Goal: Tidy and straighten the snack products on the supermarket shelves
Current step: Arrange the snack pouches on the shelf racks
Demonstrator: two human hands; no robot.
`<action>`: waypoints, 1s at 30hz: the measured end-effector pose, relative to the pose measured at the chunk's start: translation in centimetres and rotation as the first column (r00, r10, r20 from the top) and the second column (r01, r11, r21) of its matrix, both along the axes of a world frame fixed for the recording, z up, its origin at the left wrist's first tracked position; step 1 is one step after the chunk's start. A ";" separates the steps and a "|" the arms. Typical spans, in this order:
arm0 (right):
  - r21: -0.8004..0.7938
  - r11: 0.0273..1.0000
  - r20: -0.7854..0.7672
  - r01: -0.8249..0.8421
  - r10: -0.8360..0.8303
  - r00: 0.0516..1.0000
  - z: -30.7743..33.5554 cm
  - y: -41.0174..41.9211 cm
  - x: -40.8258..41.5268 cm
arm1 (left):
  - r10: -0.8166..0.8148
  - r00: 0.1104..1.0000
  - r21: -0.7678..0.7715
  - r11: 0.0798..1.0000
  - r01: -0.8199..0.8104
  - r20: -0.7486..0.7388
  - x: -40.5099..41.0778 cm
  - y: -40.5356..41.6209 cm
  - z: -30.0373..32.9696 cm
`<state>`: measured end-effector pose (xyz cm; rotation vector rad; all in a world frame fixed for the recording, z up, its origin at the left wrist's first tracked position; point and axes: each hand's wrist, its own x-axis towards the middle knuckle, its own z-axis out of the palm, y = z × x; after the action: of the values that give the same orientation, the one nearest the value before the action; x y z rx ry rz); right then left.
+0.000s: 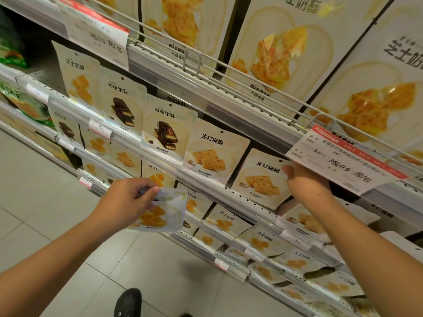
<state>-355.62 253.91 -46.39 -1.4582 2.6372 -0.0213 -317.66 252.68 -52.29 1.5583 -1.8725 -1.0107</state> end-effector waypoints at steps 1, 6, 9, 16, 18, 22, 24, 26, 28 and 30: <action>-0.032 0.999 -0.013 -0.006 0.006 1.000 -0.5 0.0 -0.3 | 0.002 1.000 0.003 1.000 -0.002 0.001 -0.1 0.0 0.0; -0.065 0.990 -0.171 -0.127 0.115 0.979 -0.9 0.7 -0.2 | 0.000 1.000 0.022 1.000 0.000 0.007 -0.4 0.0 0.1; -0.045 0.986 -0.162 -0.161 0.151 0.975 -1.3 0.9 -0.4 | -0.001 1.000 0.014 1.000 0.001 0.012 -0.7 -0.1 0.3; 0.027 0.990 -0.192 -0.136 0.139 0.972 -0.9 1.0 0.2 | -0.012 1.000 -0.006 1.000 0.012 0.000 -1.4 0.0 0.7; 0.043 0.992 -0.159 -0.116 0.122 0.980 -0.6 1.1 0.4 | -0.016 1.000 -0.009 1.000 0.016 0.006 -1.6 0.0 0.7; -0.022 0.986 -0.180 -0.166 0.160 0.971 -0.5 2.4 1.3 | -0.017 1.000 -0.004 1.000 0.018 0.017 -1.9 0.4 0.8; -0.215 0.913 -0.109 -0.346 0.330 0.938 -0.9 3.8 3.4 | -0.022 0.999 0.007 1.000 0.022 0.027 -1.9 0.9 1.1; -0.291 0.773 -0.006 -0.563 0.587 0.810 -1.7 4.8 6.6 | -0.019 0.999 0.003 1.000 0.019 0.037 -1.7 1.5 1.6; -0.289 0.713 0.241 -0.639 0.700 0.673 -2.7 4.9 10.6 | 0.003 0.999 -0.004 1.000 -0.003 0.032 -1.0 2.4 2.3; -0.270 0.743 0.489 -0.612 0.654 0.578 -3.6 4.7 14.5 | 0.037 0.999 -0.017 0.999 -0.037 0.014 0.1 3.3 3.0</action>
<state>-341.08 258.57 -50.00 -1.9699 1.5545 -0.4105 -317.58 256.00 -49.25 1.5882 -1.8502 -0.9678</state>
